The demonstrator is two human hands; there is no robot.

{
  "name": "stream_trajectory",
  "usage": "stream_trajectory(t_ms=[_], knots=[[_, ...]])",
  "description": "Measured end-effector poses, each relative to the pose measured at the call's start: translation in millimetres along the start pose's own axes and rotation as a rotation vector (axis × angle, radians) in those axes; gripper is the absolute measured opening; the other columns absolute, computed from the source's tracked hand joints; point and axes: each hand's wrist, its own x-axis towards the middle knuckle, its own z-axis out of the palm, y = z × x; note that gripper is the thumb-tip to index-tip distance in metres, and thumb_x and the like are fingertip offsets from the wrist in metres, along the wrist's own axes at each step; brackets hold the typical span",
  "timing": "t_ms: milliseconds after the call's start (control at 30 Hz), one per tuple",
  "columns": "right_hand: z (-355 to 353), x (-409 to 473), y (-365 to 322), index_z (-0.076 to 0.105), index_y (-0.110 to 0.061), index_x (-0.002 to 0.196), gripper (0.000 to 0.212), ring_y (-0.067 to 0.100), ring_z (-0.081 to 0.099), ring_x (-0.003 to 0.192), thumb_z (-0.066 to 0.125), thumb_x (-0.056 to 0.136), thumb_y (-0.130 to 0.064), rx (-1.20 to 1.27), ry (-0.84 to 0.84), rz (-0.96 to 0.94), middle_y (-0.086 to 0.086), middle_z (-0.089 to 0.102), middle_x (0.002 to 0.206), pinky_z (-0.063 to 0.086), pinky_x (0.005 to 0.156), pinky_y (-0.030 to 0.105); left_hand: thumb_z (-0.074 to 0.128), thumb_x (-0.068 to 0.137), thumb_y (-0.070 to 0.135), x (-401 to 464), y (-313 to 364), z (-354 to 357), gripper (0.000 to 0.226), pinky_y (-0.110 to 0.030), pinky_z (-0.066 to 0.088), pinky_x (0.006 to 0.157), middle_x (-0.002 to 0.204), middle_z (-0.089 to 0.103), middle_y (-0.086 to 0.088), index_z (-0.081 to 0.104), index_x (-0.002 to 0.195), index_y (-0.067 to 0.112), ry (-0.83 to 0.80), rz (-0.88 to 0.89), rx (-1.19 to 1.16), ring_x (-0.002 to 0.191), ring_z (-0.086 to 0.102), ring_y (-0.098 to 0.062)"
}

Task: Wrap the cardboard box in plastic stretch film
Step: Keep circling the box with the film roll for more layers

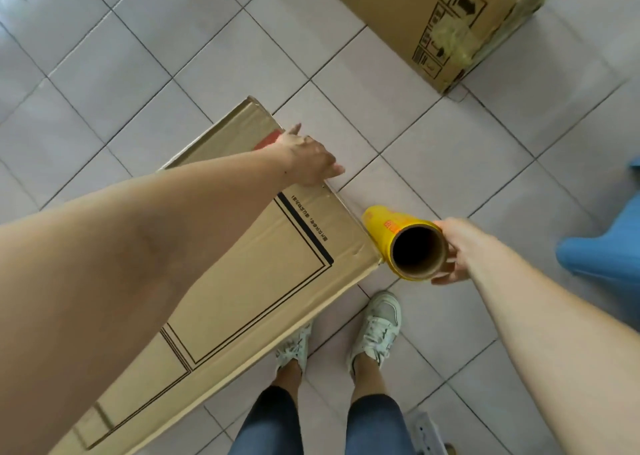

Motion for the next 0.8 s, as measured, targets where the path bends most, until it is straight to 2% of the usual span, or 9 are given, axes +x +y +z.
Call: stream_trajectory(t_ms=[67,100,167,233,333,400,533,700,800], knots=[[3.7,-1.3,-12.8,0.056,-0.009,0.086,0.013,0.032,0.057,0.085,0.045,0.093,-0.011,-0.282,0.189,-0.184,0.017,0.057,0.093,0.051,0.092,0.053,0.007,0.101,0.060,-1.3,22.9,11.5,0.069,-0.054,-0.002,0.122,0.154,0.044,0.004,0.048,0.145,0.028,-0.047,0.071,0.037,0.149,0.027,-0.021],[6.3,-3.4,-19.3,0.057,-0.006,0.090,0.017,0.036,0.059,0.096,0.042,0.096,-0.011,-0.393,0.228,-0.250,0.019,0.056,0.103,0.049,0.096,0.049,0.005,0.101,0.060,-2.7,30.7,15.1,0.071,-0.052,-0.001,0.123,0.155,0.042,0.002,0.047,0.148,0.026,-0.068,0.058,0.053,0.150,0.025,-0.022],[14.1,-18.8,-23.8,0.056,-0.005,0.126,0.035,0.039,0.050,0.129,0.040,0.104,-0.026,-0.502,0.195,-0.322,0.020,0.052,0.136,0.039,0.107,0.045,0.007,0.102,0.059,-6.4,37.6,15.6,0.072,-0.050,0.006,0.123,0.153,0.045,-0.003,0.048,0.146,0.020,-0.071,0.008,0.065,0.148,0.028,-0.025],[21.9,-33.1,-24.4,0.034,-0.010,0.152,0.067,0.037,0.037,0.141,0.036,0.102,-0.055,-0.478,0.049,-0.293,0.017,0.035,0.157,0.033,0.109,0.048,0.009,0.103,0.058,-11.1,38.0,11.1,0.071,-0.050,0.010,0.122,0.150,0.048,-0.007,0.051,0.144,0.017,-0.082,-0.021,0.068,0.145,0.033,-0.027],[27.5,-41.4,-13.3,0.036,-0.007,0.148,0.082,0.038,0.049,0.125,0.054,0.091,-0.063,-0.518,-0.056,-0.146,0.020,0.043,0.148,0.040,0.085,0.047,0.010,0.103,0.056,-14.3,38.4,7.8,0.070,-0.049,0.016,0.118,0.146,0.052,-0.008,0.054,0.140,0.016,-0.081,-0.022,0.110,0.141,0.039,-0.028],[24.5,-39.8,1.0,0.041,-0.012,0.142,0.077,0.039,0.054,0.117,0.063,0.086,-0.060,-0.462,-0.037,-0.094,0.019,0.050,0.139,0.047,0.091,0.052,0.011,0.104,0.054,-15.5,40.0,7.8,0.067,-0.048,0.020,0.116,0.142,0.054,-0.008,0.056,0.136,0.016,-0.071,-0.013,0.125,0.137,0.043,-0.027],[20.1,-23.2,50.9,0.050,-0.017,0.124,0.061,0.039,0.062,0.101,0.065,0.082,-0.059,-0.006,-0.054,-0.009,0.016,0.062,0.113,0.051,0.094,0.060,0.011,0.105,0.052,-14.4,42.4,5.8,0.066,-0.050,0.021,0.115,0.136,0.058,-0.009,0.058,0.131,0.015,-0.069,-0.031,0.152,0.132,0.048,-0.028],[55.5,-4.1,118.9,0.053,-0.015,0.124,0.065,0.046,0.065,0.095,0.067,0.078,-0.060,0.758,-0.196,0.231,0.022,0.064,0.116,0.056,0.070,0.060,0.012,0.105,0.053,-17.5,51.9,3.8,0.068,-0.061,0.003,0.119,0.144,0.053,-0.012,0.058,0.134,0.014,-0.099,-0.094,0.260,0.145,0.033,-0.032],[74.2,-3.0,144.0,0.055,0.000,0.118,0.068,0.052,0.066,0.092,0.057,0.085,-0.059,1.076,-0.390,0.377,0.031,0.067,0.105,0.054,0.082,0.062,0.012,0.103,0.058,-17.1,58.8,2.0,0.069,-0.061,0.003,0.119,0.144,0.054,-0.008,0.058,0.136,0.019,-0.081,-0.107,0.239,0.143,0.037,-0.032]])
